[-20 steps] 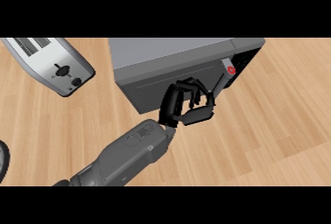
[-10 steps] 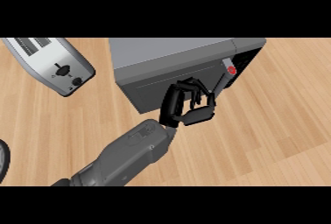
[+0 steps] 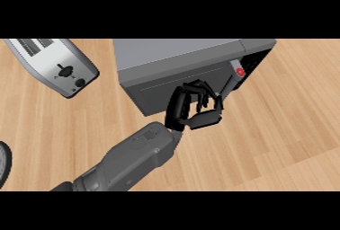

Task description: Pick up the milk, place it into the microwave and close the microwave

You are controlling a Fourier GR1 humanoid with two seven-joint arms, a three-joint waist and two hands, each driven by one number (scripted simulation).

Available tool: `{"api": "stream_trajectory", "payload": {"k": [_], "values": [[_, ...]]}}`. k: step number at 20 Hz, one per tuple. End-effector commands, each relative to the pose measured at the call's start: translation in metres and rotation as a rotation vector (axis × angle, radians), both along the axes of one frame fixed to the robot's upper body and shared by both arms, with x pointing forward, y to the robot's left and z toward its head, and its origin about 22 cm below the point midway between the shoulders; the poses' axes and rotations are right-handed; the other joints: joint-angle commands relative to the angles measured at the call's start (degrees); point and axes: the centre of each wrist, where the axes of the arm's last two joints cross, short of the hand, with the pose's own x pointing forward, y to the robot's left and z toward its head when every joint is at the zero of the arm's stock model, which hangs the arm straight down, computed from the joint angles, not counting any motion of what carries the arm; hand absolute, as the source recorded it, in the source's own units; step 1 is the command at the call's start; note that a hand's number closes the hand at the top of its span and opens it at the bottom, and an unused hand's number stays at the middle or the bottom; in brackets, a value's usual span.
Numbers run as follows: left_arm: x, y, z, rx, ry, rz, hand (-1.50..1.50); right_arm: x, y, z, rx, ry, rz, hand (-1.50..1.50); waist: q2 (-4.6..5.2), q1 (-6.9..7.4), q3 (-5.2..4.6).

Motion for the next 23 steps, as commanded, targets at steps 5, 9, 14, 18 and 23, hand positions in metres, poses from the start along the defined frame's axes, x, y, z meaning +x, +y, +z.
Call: {"api": "stream_trajectory", "payload": {"k": [5, 9, 14, 18, 23], "values": [[0.025, 0.000, 0.019, 0.002, -0.009, 0.043, 1.50, 0.008, -0.012, -0.003, 0.073, 0.005, 0.009, -1.50, 1.03, 0.23, -0.11], [0.026, 0.001, 0.019, -0.003, -0.010, 0.054, 1.50, 0.008, -0.020, 0.002, 0.073, -0.001, 0.010, -1.50, 0.98, -0.17, -0.13], [0.026, -0.002, 0.021, -0.004, -0.020, 0.041, 1.50, 0.012, -0.025, 0.005, 0.082, 0.007, 0.038, -1.50, 0.99, 0.39, -0.06], [0.026, -0.004, 0.023, -0.001, -0.027, 0.025, 1.50, 0.016, -0.027, 0.007, 0.087, 0.011, 0.033, -1.50, 1.21, 1.02, -0.09], [0.025, -0.003, 0.018, -0.006, -0.015, 0.029, 1.50, 0.017, -0.035, 0.015, 0.088, 0.000, 0.031, -1.50, 1.11, 0.49, -0.07]]}}
